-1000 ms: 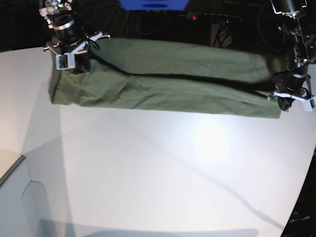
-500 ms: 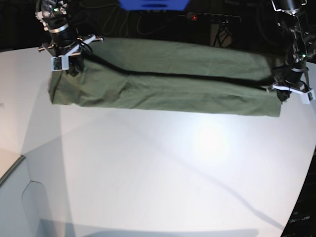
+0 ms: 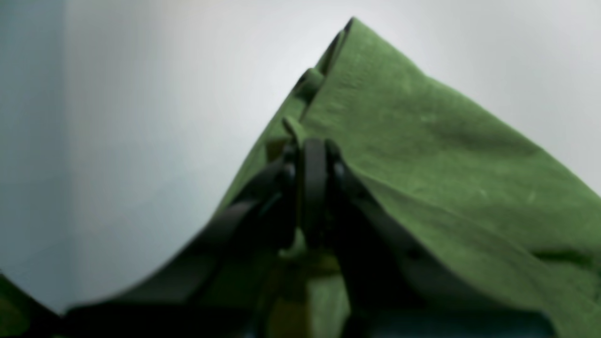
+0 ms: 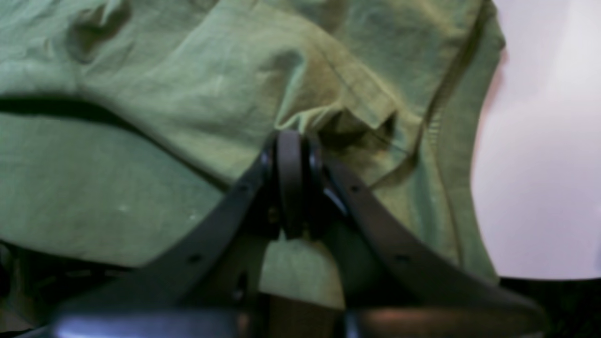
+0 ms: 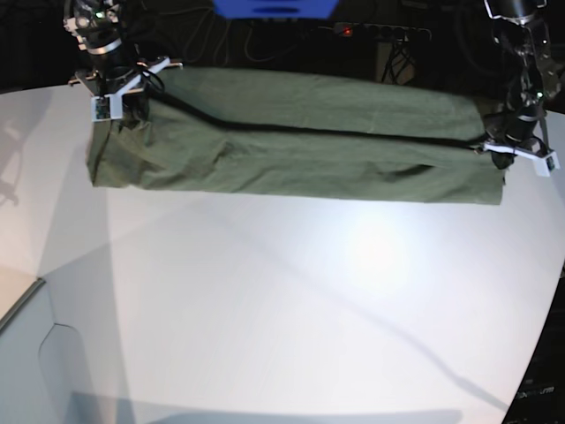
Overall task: Layout the t-shirt on the table in an organized manner, then fold the t-shirt properly
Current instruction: 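Lay the folded strip down and open both grippers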
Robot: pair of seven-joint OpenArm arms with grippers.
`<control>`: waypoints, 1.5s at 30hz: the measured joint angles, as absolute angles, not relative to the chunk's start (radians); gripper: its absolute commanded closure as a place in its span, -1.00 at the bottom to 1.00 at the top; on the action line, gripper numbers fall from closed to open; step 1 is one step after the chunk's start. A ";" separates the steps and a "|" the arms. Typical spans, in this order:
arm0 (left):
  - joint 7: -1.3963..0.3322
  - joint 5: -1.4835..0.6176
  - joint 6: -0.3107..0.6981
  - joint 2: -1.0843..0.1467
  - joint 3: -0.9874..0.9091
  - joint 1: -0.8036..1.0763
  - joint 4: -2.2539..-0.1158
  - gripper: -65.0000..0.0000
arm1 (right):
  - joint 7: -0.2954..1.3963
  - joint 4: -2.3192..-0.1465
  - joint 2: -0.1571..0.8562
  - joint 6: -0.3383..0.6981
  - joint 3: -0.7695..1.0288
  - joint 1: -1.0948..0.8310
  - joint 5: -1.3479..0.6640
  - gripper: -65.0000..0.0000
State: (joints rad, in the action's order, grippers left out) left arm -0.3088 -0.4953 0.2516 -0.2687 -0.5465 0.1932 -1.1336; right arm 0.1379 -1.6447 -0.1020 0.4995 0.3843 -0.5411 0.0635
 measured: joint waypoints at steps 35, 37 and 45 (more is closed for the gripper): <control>-0.315 -0.495 0.251 -0.292 -0.546 0.193 -1.135 -0.23 | 0.293 -1.662 -0.161 0.546 0.421 -0.445 0.067 -0.16; -0.311 -0.500 0.250 -0.309 -0.547 0.193 -1.139 -0.28 | 0.293 -1.618 -0.160 0.545 0.424 -0.428 0.068 -0.16; -0.313 -0.499 0.251 -0.319 -0.548 0.194 -1.137 -0.28 | 0.243 -1.480 -0.155 0.543 0.427 -0.372 0.047 -0.16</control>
State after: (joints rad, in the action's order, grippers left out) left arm -0.3126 -0.4988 0.2512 -0.3187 -0.5480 0.1936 -1.1374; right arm 0.2432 -1.4799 -0.1555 0.5430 0.4271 -0.3717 0.0471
